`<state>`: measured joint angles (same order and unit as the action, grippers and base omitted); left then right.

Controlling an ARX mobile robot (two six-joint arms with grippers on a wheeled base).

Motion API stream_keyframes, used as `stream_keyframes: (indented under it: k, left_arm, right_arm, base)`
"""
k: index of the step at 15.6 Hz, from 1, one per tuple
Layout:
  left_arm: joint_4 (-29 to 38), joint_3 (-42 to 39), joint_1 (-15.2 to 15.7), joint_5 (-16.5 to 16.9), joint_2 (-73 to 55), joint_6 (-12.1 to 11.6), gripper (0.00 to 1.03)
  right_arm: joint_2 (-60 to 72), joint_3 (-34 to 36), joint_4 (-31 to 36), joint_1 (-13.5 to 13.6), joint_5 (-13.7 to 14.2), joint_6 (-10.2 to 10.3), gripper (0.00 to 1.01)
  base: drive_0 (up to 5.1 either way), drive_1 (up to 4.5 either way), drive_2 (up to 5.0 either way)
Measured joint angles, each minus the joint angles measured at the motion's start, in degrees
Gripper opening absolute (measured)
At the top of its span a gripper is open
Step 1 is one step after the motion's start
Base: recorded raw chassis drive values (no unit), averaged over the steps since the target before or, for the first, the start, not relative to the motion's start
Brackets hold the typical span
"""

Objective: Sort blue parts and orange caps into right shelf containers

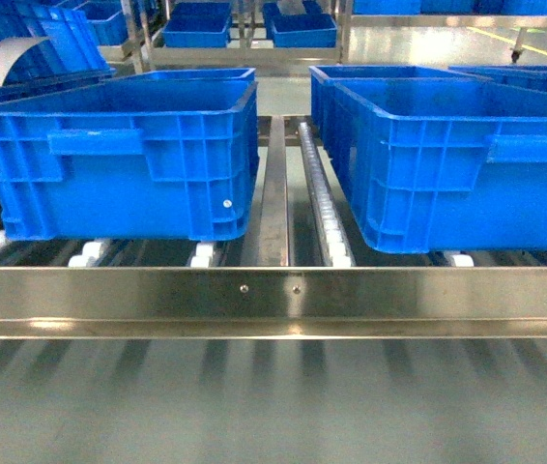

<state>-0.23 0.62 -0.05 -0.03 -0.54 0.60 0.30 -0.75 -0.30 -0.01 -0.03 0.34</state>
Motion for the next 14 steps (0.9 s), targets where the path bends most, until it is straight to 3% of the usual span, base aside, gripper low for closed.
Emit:
stream_keyframes:
  k: [13,14]
  left_arm:
    - [-0.13,0.0,0.0,-0.02,0.0,0.0,0.42]
    - [-0.07,0.0,0.0,-0.04,0.0,0.0,0.42]
  right_arm:
    - [0.0,0.0,-0.11,0.0,0.0,0.0,0.4]
    - [0.0,0.0,0.2,0.0,-0.02,0.02,0.4]
  base:
    - [0.0,4.28,-4.2]
    - [0.0,0.0,0.0]
